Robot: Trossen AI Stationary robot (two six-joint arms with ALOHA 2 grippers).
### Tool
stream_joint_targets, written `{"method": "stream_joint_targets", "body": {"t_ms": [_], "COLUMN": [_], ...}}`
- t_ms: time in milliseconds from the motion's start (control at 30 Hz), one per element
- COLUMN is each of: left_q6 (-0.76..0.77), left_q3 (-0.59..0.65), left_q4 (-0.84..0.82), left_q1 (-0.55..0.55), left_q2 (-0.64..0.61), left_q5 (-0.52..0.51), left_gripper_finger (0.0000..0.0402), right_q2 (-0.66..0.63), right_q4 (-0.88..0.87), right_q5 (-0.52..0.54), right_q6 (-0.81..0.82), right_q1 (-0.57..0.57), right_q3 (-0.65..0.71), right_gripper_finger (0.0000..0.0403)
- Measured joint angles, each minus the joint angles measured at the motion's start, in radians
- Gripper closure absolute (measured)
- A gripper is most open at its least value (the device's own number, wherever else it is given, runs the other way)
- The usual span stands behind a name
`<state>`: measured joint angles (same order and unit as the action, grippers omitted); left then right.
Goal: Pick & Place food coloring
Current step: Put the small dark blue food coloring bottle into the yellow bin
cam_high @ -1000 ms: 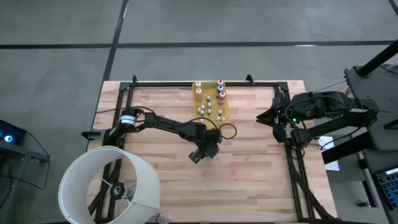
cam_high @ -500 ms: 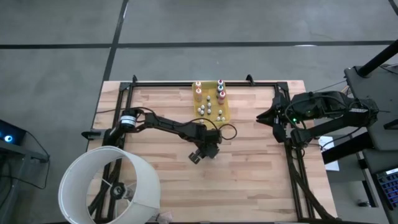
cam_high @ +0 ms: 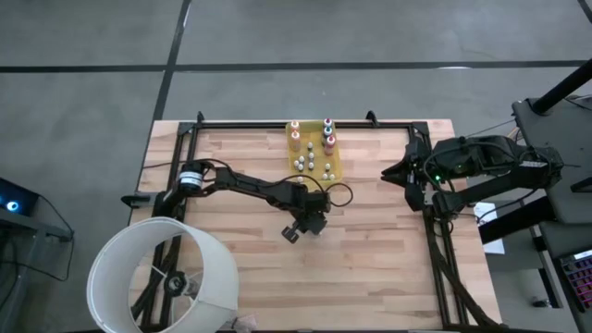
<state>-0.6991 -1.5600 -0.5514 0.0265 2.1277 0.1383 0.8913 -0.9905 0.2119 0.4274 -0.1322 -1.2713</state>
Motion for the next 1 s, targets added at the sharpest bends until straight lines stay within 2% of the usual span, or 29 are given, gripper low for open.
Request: {"method": "stream_joint_targets", "body": {"t_ms": [267,467,667,1000], "left_q6": [0.002,0.029,0.031,0.069], "left_q3": [-0.001,-0.082,-0.249,-0.608], "left_q4": [-0.002,-0.033,-0.139,-0.379], "left_q1": [0.000,0.000,-0.008,-0.056], "left_q2": [0.000,0.000,-0.002,-0.003], "left_q5": [-0.001,-0.033,-0.116,-0.141], "left_gripper_finger": [0.0345,0.0346,0.0346,0.0346], "right_q2": [0.000,0.000,0.000,-0.001], "right_q4": [0.000,0.000,0.002,0.005], "right_q5": [0.000,0.000,0.000,0.000], "right_q6": [0.000,0.000,-0.017,-0.093], "right_q1": [0.000,0.000,0.000,0.000], "right_q3": [0.000,0.000,0.000,-0.055], "right_gripper_finger": [0.0339,0.0339,0.0339,0.0339]}}
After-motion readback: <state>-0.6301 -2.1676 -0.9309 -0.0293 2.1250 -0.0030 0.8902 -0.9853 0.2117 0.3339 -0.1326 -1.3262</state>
